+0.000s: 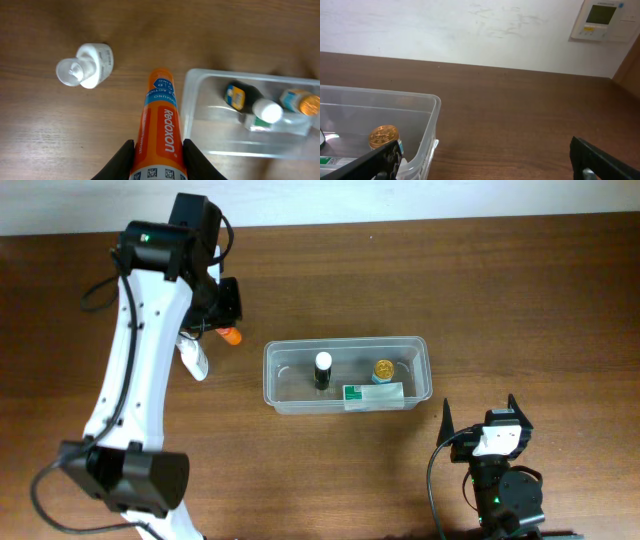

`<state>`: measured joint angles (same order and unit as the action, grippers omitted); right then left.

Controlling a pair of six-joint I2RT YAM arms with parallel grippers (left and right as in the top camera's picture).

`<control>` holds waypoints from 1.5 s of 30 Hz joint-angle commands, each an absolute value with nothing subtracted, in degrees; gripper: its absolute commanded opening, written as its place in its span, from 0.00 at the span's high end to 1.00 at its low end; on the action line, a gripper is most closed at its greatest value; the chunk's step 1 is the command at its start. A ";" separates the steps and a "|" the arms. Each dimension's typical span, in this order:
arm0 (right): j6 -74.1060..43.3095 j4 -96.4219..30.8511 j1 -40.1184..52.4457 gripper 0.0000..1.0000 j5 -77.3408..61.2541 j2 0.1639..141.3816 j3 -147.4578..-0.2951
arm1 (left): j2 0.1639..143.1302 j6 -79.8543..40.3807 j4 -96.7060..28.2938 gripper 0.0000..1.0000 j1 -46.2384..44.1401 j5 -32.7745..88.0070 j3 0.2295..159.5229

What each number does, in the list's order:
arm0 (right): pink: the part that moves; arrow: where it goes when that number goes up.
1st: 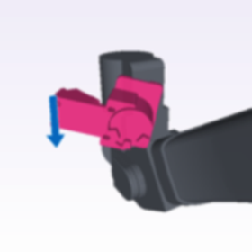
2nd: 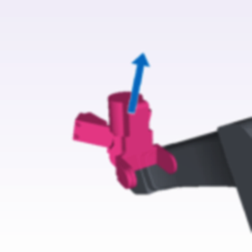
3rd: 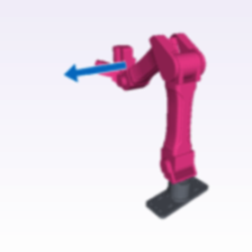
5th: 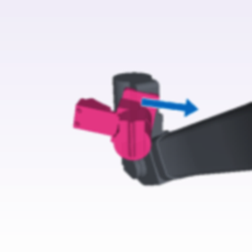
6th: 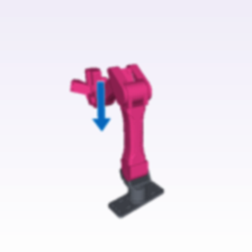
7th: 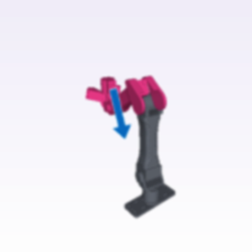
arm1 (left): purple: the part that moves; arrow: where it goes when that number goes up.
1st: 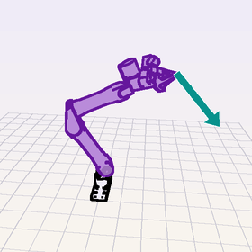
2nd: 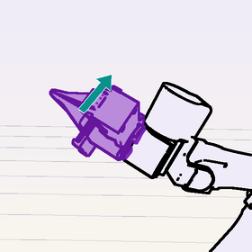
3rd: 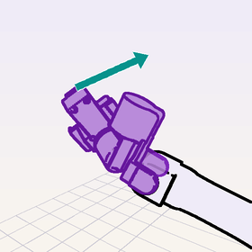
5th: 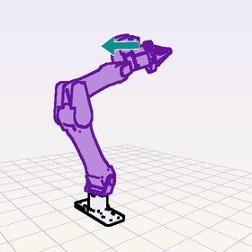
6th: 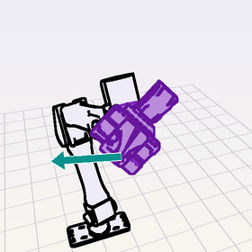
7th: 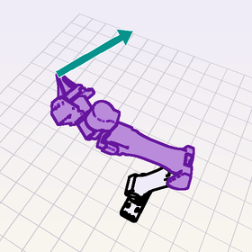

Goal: Pack container
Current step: 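Lift the tube and carry it right over the container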

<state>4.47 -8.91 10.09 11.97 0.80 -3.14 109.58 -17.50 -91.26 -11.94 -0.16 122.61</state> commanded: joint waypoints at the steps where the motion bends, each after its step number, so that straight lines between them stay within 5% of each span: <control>1: 4.25 -8.93 9.72 0.02 12.47 0.23 -2.66 | 107.20 -16.56 -91.72 0.88 -14.41 3.36 123.92; 17: 4.25 -8.93 9.72 0.02 12.47 0.23 -2.66 | 107.02 -16.64 -91.77 0.87 -25.43 3.36 123.79; 45: 4.25 -8.93 9.72 0.02 12.47 0.23 -2.66 | 117.82 -19.90 -91.50 0.87 -27.49 0.01 123.68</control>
<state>4.49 -8.88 10.09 11.97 0.80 -3.14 116.42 -19.09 -91.88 -27.31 1.52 122.69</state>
